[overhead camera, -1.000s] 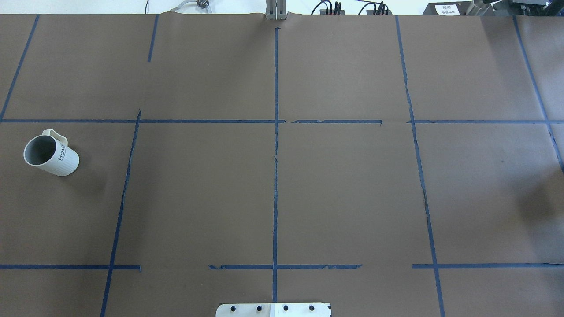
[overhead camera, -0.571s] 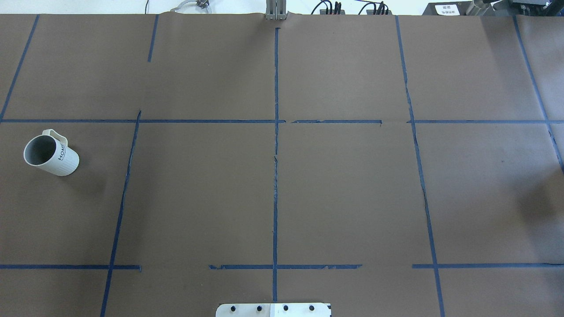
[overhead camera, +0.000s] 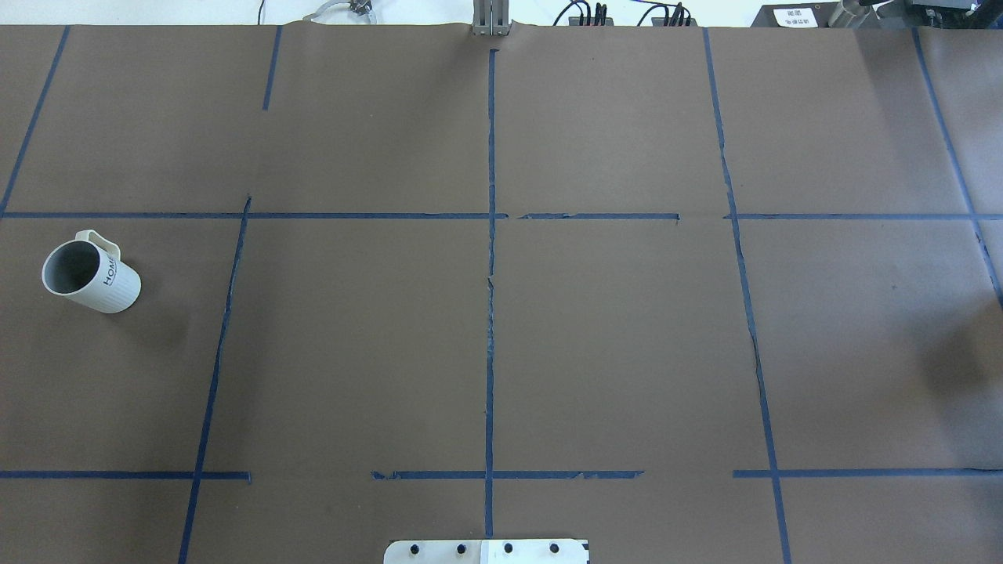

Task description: Left arm hands cup to right arm to dump lemon

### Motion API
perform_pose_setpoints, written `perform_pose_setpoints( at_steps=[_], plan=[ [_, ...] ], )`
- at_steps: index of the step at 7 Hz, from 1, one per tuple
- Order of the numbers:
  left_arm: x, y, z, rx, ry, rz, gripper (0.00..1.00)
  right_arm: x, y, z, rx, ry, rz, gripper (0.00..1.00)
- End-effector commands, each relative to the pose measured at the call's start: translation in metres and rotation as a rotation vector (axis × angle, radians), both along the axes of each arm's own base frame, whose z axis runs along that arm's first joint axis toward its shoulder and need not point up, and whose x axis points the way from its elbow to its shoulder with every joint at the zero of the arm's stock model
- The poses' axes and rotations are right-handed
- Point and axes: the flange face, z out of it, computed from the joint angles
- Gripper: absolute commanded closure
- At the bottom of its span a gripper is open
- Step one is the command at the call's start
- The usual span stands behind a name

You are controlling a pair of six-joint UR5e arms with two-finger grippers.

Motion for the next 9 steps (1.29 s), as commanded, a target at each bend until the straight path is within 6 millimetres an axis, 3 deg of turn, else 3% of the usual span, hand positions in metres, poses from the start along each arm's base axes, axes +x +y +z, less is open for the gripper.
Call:
perform_pose_setpoints(
  at_steps=[1, 2, 3, 4, 6, 8, 9],
  plan=[
    [0.057, -0.012, -0.016, -0.063, 0.035, -0.068, 0.0, -0.017, -0.003, -0.003, 0.01, 0.001, -0.043, 0.0],
    [0.081, -0.014, -0.025, -0.084, 0.066, -0.113, 0.0, -0.019, -0.004, -0.005, 0.028, -0.002, -0.045, 0.0],
    [0.129, -0.016, -0.04, -0.095, 0.096, -0.098, 0.0, -0.019, -0.004, -0.003, 0.034, -0.001, -0.051, 0.0],
    [0.171, -0.032, -0.065, -0.117, 0.119, -0.089, 0.0, -0.02, -0.003, -0.003, 0.029, -0.002, -0.05, 0.0],
    [0.195, -0.058, -0.055, -0.124, 0.117, -0.067, 0.0, -0.02, 0.0, 0.007, 0.009, 0.0, -0.051, 0.0],
    [0.2, -0.054, -0.044, -0.151, 0.1, -0.064, 0.0, -0.02, -0.001, 0.005, 0.035, -0.002, -0.051, 0.0],
    [0.2, -0.055, -0.028, -0.179, 0.088, -0.065, 0.0, -0.02, -0.001, 0.01, 0.023, -0.004, -0.051, 0.0]
  ],
)
